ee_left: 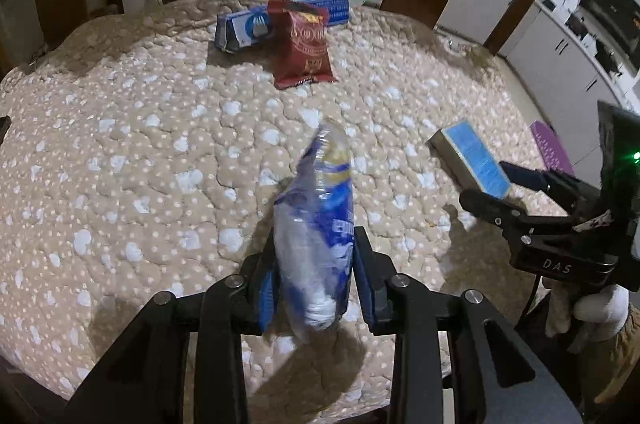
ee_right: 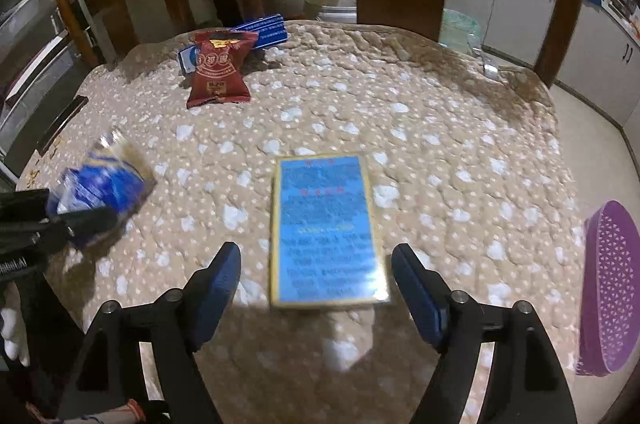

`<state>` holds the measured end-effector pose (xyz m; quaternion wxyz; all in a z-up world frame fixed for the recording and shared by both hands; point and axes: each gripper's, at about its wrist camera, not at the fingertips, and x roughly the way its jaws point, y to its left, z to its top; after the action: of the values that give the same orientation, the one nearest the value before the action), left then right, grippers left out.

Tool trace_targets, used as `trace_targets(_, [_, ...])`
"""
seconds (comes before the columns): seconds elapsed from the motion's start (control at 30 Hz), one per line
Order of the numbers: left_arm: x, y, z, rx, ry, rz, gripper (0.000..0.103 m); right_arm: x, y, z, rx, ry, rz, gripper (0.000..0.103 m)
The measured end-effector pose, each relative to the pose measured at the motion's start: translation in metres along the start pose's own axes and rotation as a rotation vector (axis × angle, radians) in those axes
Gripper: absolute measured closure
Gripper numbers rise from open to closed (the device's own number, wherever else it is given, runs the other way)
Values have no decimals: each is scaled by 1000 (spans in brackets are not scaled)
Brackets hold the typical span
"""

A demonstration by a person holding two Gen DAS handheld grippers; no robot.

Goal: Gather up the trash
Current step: 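Carry the tissue bag and card box to the purple basket and release both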

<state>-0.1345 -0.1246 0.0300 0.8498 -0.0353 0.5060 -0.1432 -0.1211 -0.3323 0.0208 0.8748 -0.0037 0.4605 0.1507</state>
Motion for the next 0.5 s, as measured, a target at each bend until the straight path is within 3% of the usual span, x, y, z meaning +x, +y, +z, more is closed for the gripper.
trace_targets(0.1, [6,-1,2,0,12,17,72,8,4,3,11,-9,-7,25])
trace_targets(0.13, [6,-3,3,1,13,21,72,9,5,4,17,-13,-15,40])
trace_targets(0.17, [6,-6,4,6,14,27,72,10,5,5,21,-14,-27,44])
trace_targets(0.33, [-7,-27,9,67,-23,46,72,2,-3,7,48,-47,-16,44])
trace_targets(0.5, [-23,-43,17,95,-54,16,72,-12,-19,5,92,-92,-33,44])
